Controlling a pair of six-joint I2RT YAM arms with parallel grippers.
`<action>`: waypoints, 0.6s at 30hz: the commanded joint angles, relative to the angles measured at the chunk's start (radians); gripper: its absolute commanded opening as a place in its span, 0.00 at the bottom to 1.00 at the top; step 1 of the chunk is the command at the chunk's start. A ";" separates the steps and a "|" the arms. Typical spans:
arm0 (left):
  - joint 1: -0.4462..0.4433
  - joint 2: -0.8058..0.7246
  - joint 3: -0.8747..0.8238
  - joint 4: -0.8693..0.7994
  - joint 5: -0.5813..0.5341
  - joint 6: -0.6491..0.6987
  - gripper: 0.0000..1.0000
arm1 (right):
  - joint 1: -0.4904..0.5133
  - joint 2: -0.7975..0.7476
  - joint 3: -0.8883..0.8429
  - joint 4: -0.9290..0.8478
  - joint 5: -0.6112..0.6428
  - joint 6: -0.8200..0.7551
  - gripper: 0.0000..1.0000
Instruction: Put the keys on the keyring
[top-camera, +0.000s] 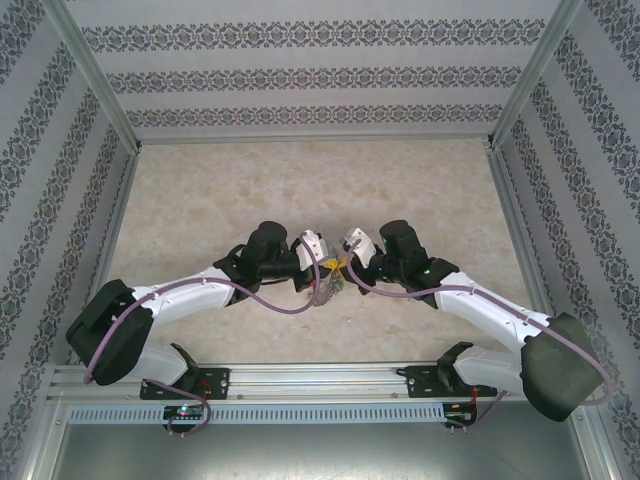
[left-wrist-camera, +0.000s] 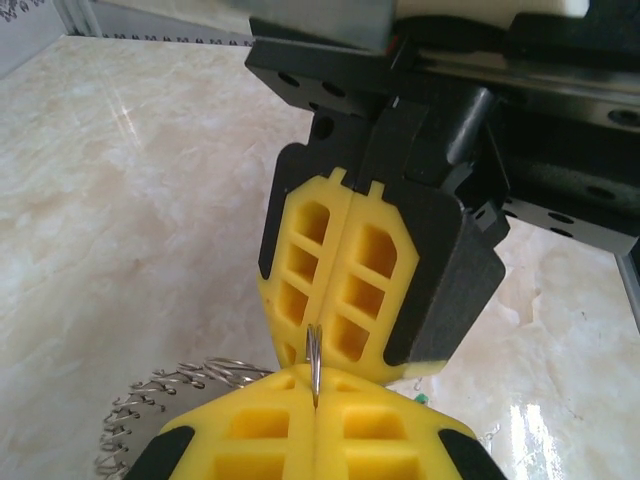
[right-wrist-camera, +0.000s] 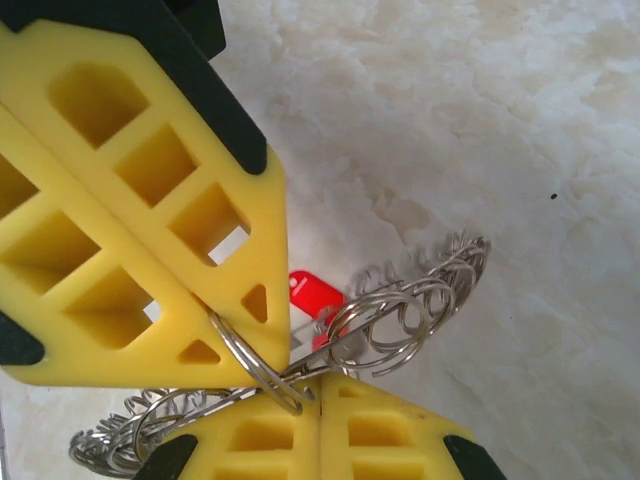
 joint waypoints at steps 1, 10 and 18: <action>-0.007 -0.029 -0.012 0.134 0.037 -0.042 0.00 | -0.026 0.003 -0.025 0.086 -0.039 0.089 0.01; -0.007 -0.033 -0.006 0.091 0.019 -0.013 0.00 | -0.099 -0.066 -0.053 0.054 -0.027 0.194 0.08; -0.007 -0.026 0.026 -0.041 -0.028 0.049 0.00 | -0.127 -0.125 -0.004 -0.043 0.052 0.329 0.25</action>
